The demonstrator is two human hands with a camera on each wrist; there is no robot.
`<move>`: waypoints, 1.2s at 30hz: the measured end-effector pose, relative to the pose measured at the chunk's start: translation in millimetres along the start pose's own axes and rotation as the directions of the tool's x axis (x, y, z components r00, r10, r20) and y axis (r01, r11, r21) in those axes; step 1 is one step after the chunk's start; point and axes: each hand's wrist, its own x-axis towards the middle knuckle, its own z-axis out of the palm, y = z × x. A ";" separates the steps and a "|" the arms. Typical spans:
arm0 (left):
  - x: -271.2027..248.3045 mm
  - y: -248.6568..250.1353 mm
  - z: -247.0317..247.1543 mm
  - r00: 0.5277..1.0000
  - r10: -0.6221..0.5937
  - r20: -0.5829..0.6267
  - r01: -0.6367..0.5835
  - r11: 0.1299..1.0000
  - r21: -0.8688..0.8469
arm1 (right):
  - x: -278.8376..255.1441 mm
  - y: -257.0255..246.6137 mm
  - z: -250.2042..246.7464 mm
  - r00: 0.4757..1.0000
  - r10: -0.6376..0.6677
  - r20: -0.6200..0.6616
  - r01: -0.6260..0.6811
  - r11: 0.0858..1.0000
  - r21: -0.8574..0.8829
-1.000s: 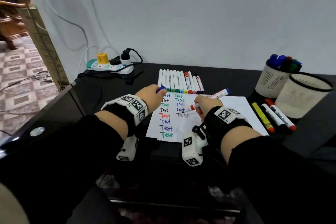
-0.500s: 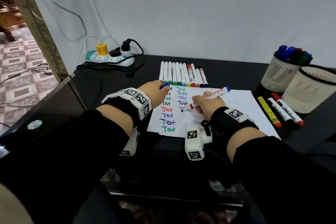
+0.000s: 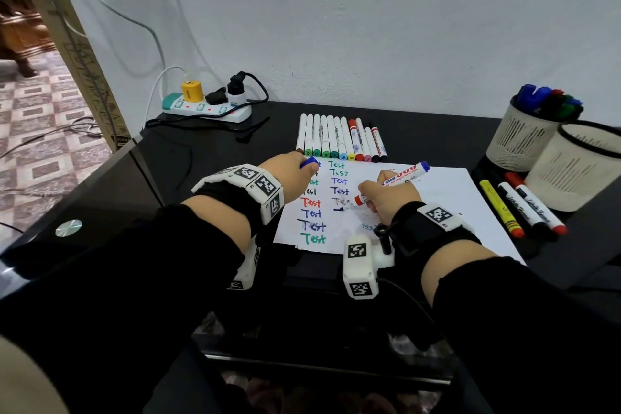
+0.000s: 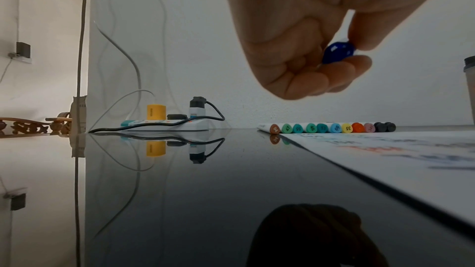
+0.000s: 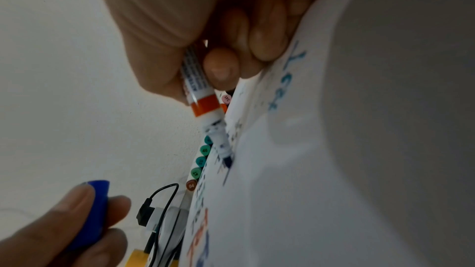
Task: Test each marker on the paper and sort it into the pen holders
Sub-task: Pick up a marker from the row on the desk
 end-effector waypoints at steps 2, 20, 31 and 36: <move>-1.4 0.9 -0.2 1.000 0.006 0.009 -0.006 1.000 0.003 | 1.3 1.3 -0.3 1.000 0.007 0.018 -0.007 1.000 0.005; 1.3 1.6 0.7 0.999 -0.018 0.027 0.017 1.000 0.023 | 8.6 6.6 -1.7 1.000 0.018 -0.006 -0.018 1.000 0.017; -0.2 2.2 0.5 0.999 -0.014 0.035 0.013 1.000 0.021 | 11.2 9.1 -3.8 1.000 0.016 -0.019 -0.015 0.998 0.067; 0.8 2.8 0.5 0.999 -0.016 0.039 0.015 1.000 0.023 | 12.9 10.3 -3.3 1.000 -0.003 -0.007 0.003 0.997 0.075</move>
